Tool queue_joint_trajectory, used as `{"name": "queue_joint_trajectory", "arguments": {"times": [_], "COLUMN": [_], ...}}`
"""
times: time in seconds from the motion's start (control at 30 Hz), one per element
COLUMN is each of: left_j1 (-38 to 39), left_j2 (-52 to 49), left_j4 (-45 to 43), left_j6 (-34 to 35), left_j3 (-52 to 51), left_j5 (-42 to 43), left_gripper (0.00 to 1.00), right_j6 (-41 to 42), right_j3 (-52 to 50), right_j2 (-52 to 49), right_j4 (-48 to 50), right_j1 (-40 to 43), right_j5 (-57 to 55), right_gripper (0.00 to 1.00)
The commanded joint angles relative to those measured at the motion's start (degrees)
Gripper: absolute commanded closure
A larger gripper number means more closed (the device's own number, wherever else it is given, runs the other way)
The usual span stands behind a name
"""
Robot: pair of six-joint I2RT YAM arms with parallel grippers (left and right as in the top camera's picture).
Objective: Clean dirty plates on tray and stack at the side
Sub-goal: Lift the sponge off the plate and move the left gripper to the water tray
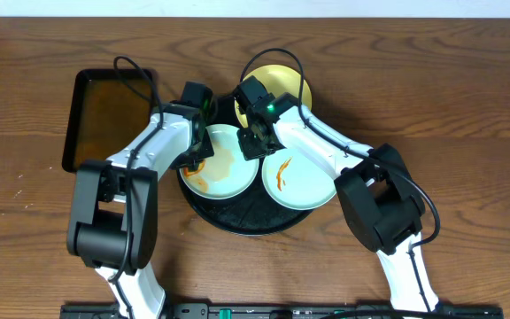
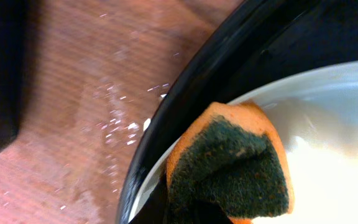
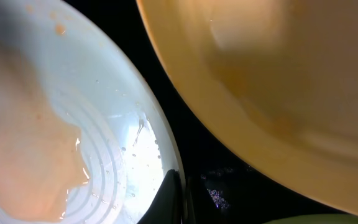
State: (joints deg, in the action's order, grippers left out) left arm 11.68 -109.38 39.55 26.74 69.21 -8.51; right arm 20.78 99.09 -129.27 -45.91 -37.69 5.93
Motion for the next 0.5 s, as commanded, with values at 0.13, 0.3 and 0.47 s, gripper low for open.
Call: {"name": "queue_joint_trajectory", "arguments": {"times": [0.13, 0.3, 0.47], "left_j1": [-1.8, -1.8, -0.9], "left_j2": [9.8, 10.5, 8.1], "left_j4": [1.1, 0.5, -2.3], "left_j6": [-0.5, -0.5, -0.5], "left_j3": [-1.6, -1.7, -2.5], "left_j5": [-5.5, 4.9, 20.5], "left_gripper": [0.93, 0.93, 0.92], "right_j6": [0.0, 0.0, 0.0], "right_j3": [-0.4, -0.4, -0.4], "right_j2": [-1.1, -1.1, -1.1], "right_j4": [-1.0, -1.0, -1.0], "right_j1": [0.2, 0.2, 0.2], "right_j5": [-2.7, -2.7, -2.7], "right_gripper": [0.99, 0.99, 0.99]}}
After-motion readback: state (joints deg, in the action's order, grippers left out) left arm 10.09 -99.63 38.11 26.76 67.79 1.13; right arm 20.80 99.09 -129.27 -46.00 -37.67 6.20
